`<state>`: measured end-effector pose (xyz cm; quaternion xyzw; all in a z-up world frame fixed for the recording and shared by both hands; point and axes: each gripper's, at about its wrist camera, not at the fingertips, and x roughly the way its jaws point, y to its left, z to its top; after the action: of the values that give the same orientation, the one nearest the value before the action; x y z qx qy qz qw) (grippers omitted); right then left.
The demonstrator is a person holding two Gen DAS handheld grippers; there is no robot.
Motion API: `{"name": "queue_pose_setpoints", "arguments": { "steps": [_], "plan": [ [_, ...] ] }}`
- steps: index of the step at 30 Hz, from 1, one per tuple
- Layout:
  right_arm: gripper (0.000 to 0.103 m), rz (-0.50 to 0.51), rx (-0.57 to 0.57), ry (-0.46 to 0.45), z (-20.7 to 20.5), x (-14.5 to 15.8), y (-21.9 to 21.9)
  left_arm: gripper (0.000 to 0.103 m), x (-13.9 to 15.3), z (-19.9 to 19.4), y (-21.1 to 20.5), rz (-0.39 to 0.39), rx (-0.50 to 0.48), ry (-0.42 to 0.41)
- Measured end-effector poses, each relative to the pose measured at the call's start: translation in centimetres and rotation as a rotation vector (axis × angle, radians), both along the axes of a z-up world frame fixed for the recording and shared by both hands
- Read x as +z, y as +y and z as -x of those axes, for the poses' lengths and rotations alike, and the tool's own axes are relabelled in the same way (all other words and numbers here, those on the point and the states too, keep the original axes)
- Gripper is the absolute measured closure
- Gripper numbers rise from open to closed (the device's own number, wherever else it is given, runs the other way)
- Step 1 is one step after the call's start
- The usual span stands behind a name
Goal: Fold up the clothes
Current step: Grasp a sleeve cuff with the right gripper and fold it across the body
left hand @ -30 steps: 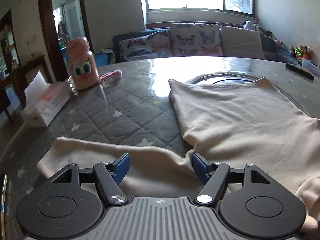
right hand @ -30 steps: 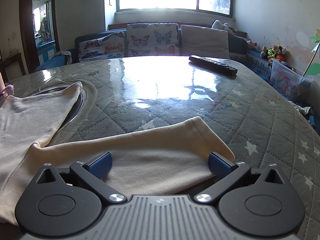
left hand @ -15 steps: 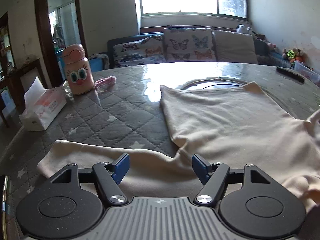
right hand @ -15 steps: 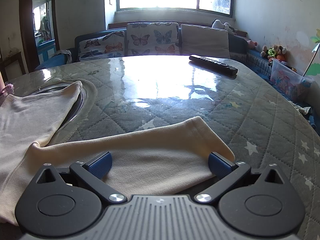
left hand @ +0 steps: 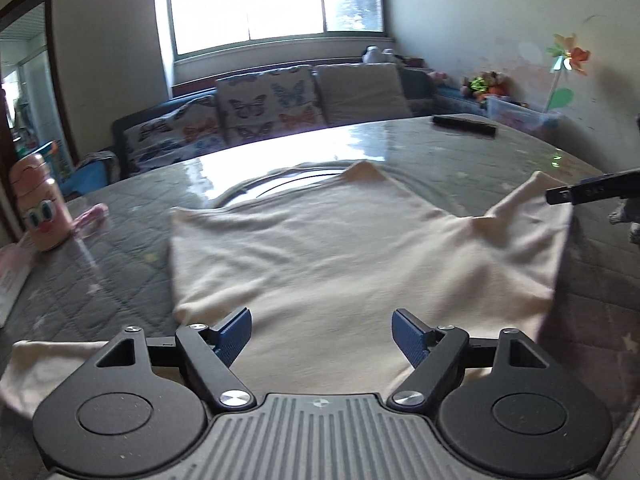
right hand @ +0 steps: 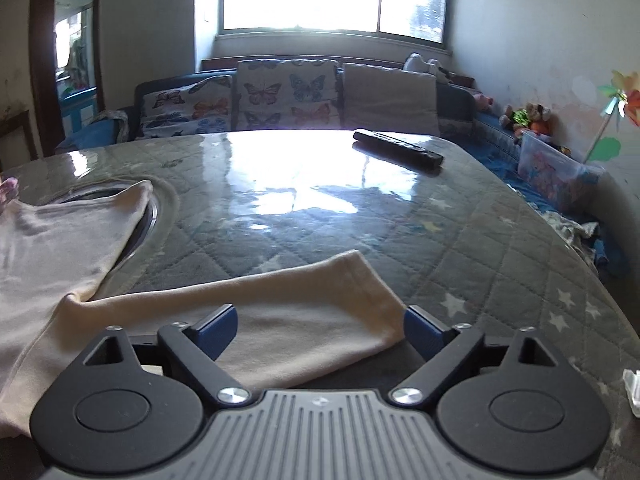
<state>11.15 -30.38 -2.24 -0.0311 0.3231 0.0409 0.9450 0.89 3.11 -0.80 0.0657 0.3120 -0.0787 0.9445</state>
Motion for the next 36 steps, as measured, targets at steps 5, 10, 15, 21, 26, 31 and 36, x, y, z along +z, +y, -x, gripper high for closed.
{"name": "queue_pose_setpoints", "arguments": {
  "steps": [5,10,15,21,26,31,36],
  "plan": [
    [0.031,-0.025,-0.057,0.036,-0.7,-0.9,-2.0,0.02,-0.1,-0.4,-2.1,-0.007,-0.057,0.002],
    [0.048,-0.057,-0.066,0.032,-1.0,-1.2,-2.7,0.018,-0.3,-0.7,-3.4,-0.007,-0.09,0.007],
    [0.079,-0.075,-0.074,0.019,-1.1,-1.2,-2.9,0.018,-0.8,-1.0,-4.4,-0.027,-0.117,0.019],
    [0.096,-0.122,-0.072,-0.034,-0.1,0.7,-3.3,0.018,-1.2,-1.1,-5.2,-0.029,-0.143,0.028],
    [0.096,-0.16,-0.028,-0.094,1.0,4.0,-2.8,0.018,-1.5,-1.1,-6.1,-0.032,-0.171,0.029],
    [0.096,-0.188,0.057,-0.162,2.5,8.4,-1.2,0.018,-1.8,-1.5,-7.1,-0.031,-0.179,0.03],
    [0.096,-0.219,0.162,-0.206,3.6,12.4,1.5,0.018,-2.2,-1.8,-8.2,-0.032,-0.208,0.032]
  ]
}}
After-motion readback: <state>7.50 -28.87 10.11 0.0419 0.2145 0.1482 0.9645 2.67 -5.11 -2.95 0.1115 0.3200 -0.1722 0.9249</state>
